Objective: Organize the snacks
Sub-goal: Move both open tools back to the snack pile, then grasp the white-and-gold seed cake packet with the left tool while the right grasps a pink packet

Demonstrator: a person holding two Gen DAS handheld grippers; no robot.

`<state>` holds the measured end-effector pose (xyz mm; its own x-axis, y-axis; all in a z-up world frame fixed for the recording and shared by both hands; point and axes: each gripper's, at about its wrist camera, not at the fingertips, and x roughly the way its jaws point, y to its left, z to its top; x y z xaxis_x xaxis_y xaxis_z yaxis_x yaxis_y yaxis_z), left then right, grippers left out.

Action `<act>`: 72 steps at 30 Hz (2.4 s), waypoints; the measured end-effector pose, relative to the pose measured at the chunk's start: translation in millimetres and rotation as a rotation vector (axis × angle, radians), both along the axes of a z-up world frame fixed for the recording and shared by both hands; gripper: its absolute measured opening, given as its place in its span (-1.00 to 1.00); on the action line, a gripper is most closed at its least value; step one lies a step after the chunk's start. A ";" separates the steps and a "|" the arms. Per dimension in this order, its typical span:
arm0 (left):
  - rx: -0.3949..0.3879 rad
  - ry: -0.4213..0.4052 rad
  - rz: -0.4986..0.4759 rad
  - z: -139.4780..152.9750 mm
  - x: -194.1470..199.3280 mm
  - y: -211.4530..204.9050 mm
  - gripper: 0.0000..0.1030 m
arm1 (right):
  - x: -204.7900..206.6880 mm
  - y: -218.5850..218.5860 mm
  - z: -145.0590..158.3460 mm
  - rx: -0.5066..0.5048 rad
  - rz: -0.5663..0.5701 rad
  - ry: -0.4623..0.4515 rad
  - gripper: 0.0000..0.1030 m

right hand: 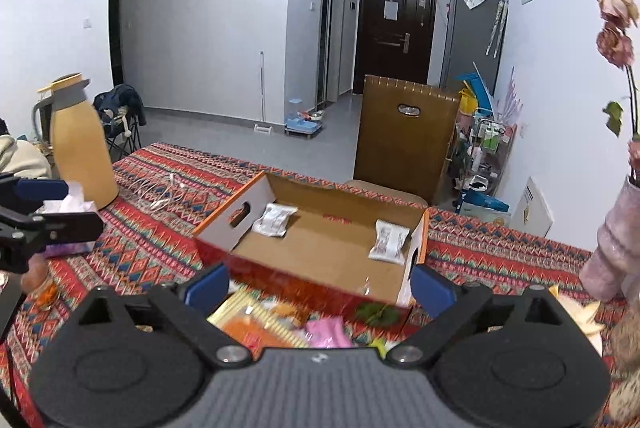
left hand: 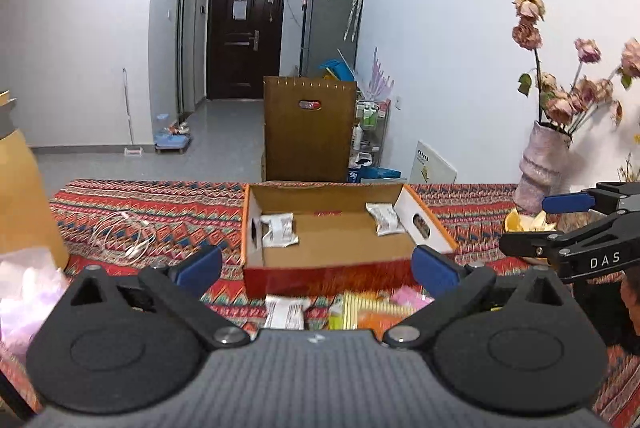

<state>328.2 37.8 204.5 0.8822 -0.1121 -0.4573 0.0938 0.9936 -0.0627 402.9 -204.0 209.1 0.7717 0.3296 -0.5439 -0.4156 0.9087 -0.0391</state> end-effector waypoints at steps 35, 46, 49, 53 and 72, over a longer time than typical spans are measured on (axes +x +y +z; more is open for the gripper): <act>0.046 0.014 0.106 -155.5 -161.7 -17.6 1.00 | -219.8 -42.5 -155.9 0.145 -0.170 -0.031 0.92; 0.083 0.048 0.053 -167.0 -119.6 -23.9 1.00 | -186.8 -49.9 -174.0 0.167 -0.190 0.028 0.93; 0.098 0.049 0.023 -168.1 -100.4 -28.5 1.00 | -172.5 -49.2 -177.5 0.170 -0.189 0.051 0.93; 0.105 0.050 -0.011 -167.4 -73.5 -31.2 1.00 | -148.2 -44.2 -180.2 0.182 -0.181 0.079 0.93; -0.007 0.143 -0.027 -163.8 55.7 22.2 0.45 | -41.5 -9.7 -199.6 0.100 -0.188 0.116 0.56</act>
<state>384.0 59.9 40.7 0.8049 -0.1386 -0.5770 0.1104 0.9903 -0.0839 361.4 -213.7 9.5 0.7591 0.2421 -0.6043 -0.2349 0.9676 0.0926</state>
